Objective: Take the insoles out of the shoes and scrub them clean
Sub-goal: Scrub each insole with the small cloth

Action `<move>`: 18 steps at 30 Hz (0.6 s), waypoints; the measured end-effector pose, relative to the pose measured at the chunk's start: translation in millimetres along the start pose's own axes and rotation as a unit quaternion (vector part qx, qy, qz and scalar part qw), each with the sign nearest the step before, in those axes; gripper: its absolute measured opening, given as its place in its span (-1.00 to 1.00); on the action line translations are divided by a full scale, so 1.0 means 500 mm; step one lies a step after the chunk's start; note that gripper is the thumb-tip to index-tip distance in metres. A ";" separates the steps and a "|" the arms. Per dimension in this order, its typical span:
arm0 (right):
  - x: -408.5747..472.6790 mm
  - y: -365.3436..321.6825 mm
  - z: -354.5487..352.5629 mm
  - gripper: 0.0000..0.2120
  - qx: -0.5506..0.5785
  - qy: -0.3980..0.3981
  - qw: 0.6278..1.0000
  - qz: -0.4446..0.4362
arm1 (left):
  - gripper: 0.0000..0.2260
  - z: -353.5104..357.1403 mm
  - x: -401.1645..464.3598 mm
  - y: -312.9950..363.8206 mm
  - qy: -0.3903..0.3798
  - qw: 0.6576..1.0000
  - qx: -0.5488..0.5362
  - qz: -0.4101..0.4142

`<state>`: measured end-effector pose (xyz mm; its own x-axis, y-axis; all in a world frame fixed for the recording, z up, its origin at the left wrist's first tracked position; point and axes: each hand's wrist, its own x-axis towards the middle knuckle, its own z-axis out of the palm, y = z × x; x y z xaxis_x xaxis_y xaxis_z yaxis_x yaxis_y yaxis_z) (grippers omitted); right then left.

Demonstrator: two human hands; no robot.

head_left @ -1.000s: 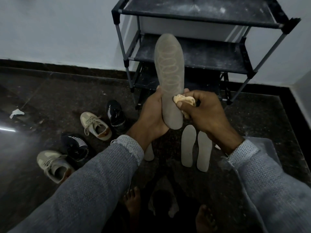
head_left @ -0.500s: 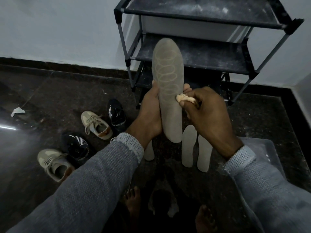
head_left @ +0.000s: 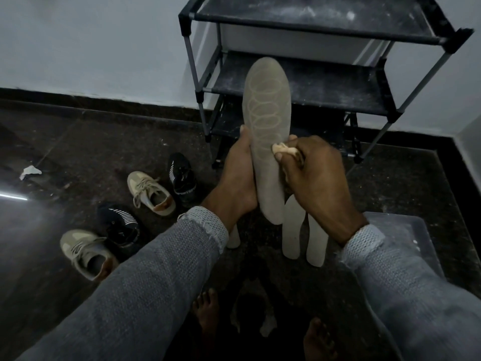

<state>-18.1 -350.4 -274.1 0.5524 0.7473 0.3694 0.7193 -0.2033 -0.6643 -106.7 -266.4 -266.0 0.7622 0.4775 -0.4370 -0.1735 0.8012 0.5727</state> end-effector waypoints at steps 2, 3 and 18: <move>-0.012 -0.019 0.007 -0.87 0.025 -0.021 0.999 0.003 | -0.32 -0.002 0.003 0.003 -0.001 1.000 -0.001 -0.001; -0.021 -0.032 0.011 -0.87 0.052 -0.046 0.998 0.007 | -0.30 -0.004 0.002 0.005 -0.002 1.000 0.005 0.002; -0.033 -0.054 0.015 -0.88 0.099 -0.087 0.991 0.001 | -0.34 -0.012 0.008 0.001 0.030 0.999 0.014 0.026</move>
<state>-50.0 -352.6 -267.3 0.4608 0.8482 0.2612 0.6119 -0.0904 -0.7858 -107.5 -262.1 -271.5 0.7134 0.5395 -0.4472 -0.1941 0.7653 0.6138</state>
